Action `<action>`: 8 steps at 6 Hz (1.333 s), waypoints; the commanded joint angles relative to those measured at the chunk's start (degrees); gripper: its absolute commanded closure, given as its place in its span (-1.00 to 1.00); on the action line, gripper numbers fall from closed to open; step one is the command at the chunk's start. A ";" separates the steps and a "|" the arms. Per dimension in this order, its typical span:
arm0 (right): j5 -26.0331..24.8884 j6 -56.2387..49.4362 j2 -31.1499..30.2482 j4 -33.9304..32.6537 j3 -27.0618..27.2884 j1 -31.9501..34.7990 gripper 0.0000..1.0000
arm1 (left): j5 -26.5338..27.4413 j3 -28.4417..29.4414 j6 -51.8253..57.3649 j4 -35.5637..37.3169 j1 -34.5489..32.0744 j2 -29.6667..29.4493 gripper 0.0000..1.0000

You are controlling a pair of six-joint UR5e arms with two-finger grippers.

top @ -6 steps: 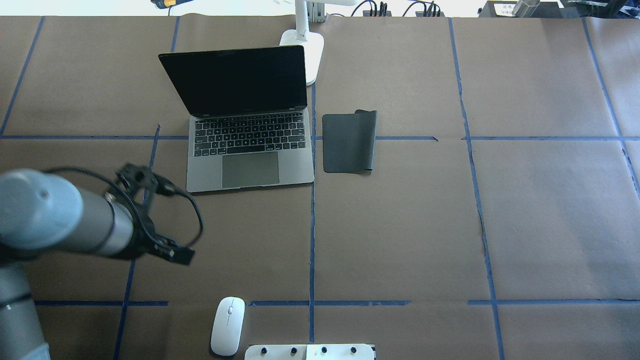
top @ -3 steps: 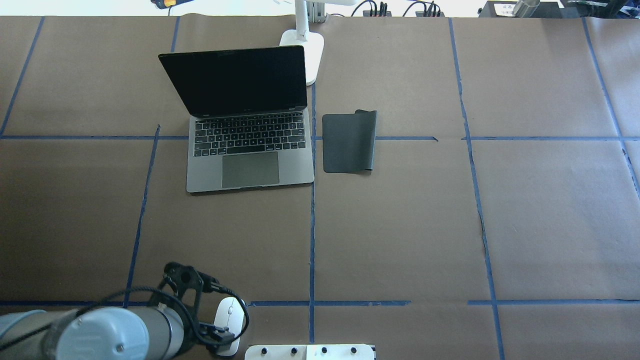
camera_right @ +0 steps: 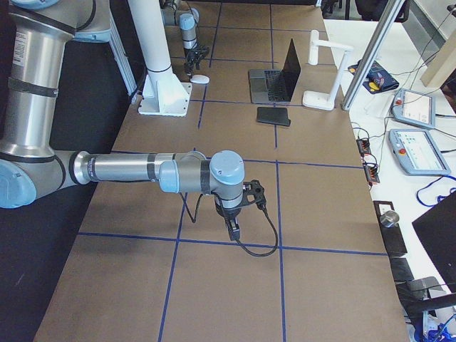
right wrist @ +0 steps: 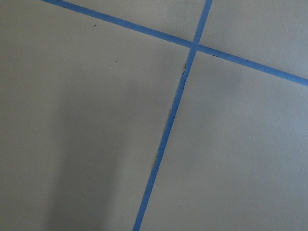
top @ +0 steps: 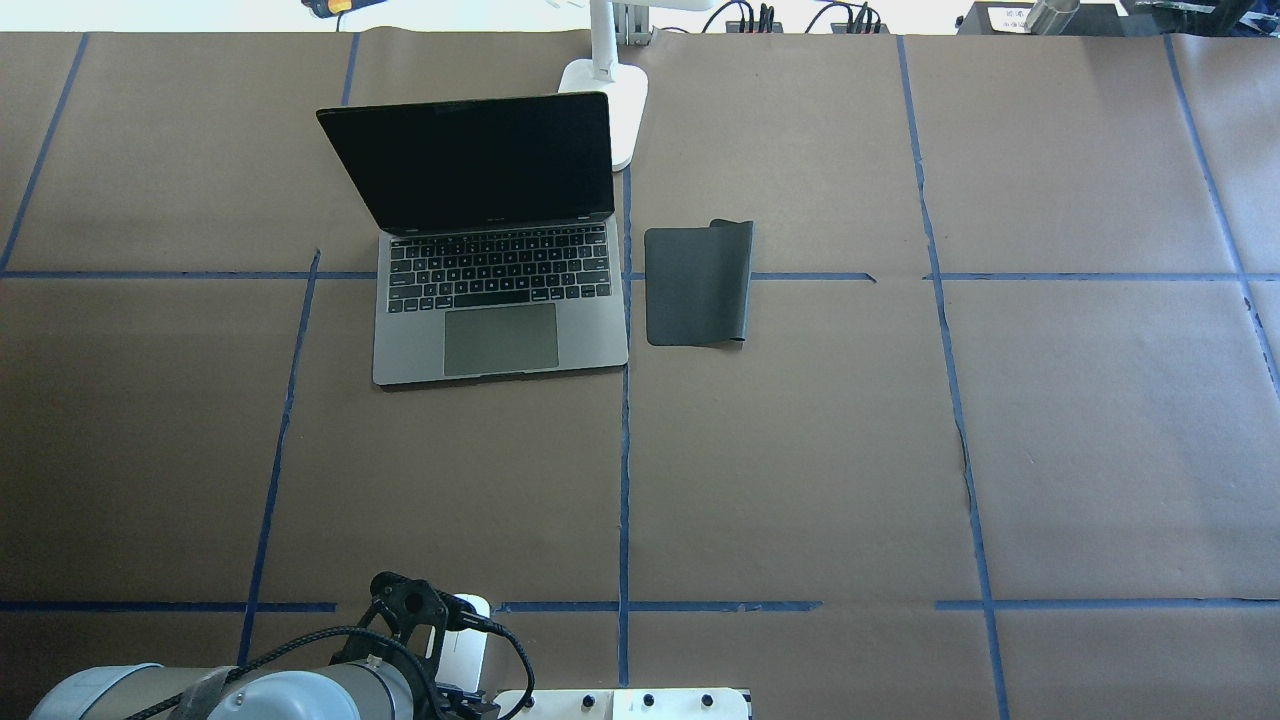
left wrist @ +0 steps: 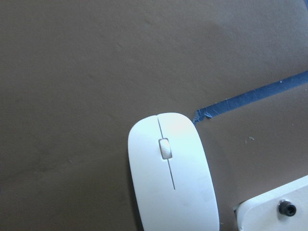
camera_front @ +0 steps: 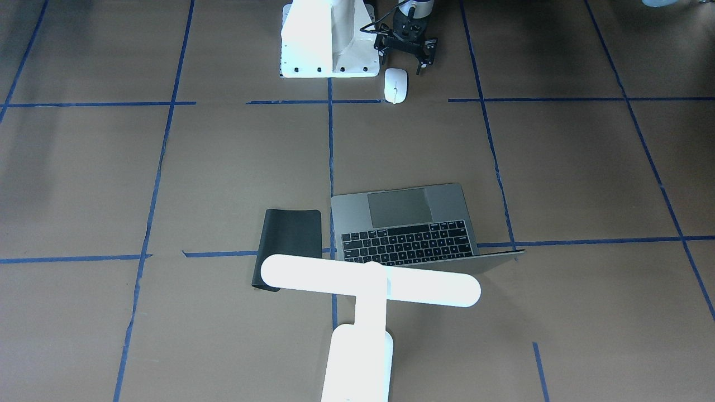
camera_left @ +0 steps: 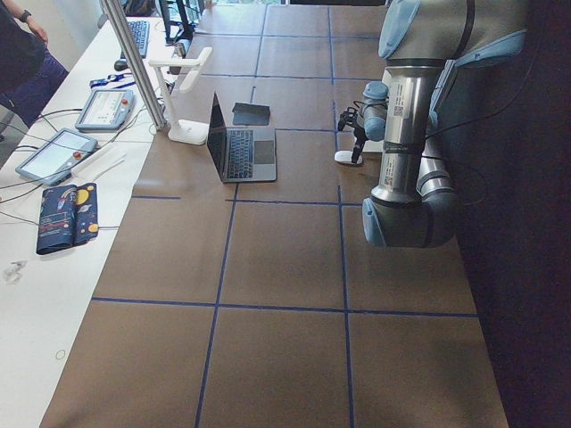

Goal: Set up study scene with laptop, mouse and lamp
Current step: 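Lower the left gripper and grasp the white mouse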

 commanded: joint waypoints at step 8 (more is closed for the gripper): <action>0.00 0.02 -0.23 -0.04 -0.08 0.00 -1.00 | -0.05 2.94 0.45 0.00 -0.29 -1.48 -0.36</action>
